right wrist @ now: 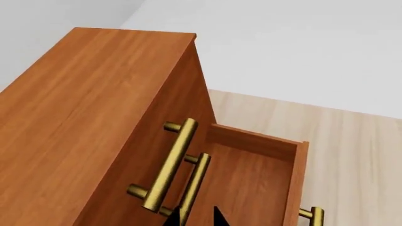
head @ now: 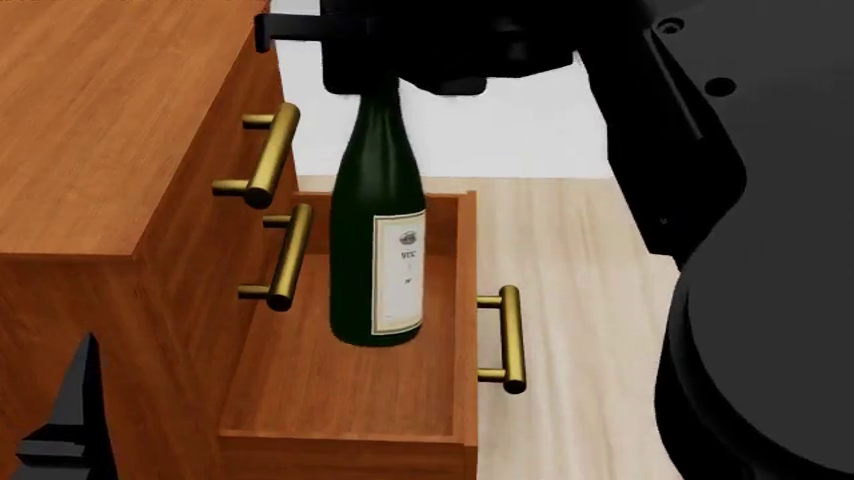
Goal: Put the wine bottle in the bottom drawer of the cabinet.
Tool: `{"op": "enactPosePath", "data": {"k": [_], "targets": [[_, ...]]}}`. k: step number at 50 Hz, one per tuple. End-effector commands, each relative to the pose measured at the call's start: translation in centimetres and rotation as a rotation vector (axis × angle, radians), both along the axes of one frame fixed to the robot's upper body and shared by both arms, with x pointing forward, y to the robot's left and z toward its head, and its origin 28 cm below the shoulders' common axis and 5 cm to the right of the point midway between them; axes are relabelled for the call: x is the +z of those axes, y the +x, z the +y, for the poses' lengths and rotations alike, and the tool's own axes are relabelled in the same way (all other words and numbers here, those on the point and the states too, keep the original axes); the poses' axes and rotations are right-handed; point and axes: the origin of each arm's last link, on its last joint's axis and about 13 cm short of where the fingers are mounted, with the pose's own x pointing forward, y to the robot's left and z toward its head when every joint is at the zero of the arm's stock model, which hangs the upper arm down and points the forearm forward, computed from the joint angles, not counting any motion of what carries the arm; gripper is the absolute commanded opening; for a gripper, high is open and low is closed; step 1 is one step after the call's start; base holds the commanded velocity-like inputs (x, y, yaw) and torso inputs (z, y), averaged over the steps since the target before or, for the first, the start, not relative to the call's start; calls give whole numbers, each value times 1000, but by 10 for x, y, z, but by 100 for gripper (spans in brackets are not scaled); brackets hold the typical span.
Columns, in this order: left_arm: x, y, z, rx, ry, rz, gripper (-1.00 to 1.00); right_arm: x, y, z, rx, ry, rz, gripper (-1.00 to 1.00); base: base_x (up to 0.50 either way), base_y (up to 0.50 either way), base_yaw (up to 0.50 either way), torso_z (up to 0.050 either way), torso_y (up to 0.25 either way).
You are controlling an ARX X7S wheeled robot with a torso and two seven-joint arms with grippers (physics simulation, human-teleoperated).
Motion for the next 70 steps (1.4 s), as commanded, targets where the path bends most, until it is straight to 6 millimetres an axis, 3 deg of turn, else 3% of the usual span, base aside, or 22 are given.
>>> {"op": "enactPosePath", "data": {"k": [1, 29, 70], "targets": [[-1, -1, 0, -8, 14, -6, 100, 9, -2, 3, 15, 15, -28, -100, 0, 0, 0, 0, 0], [0, -2, 0, -12, 20, -12, 100, 24, -8, 6, 35, 1, -81, -100, 0, 0, 0, 0, -155], [1, -3, 3, 12, 0, -37, 100, 26, -9, 13, 61, 16, -98, -100, 0, 0, 0, 0, -168]]}}
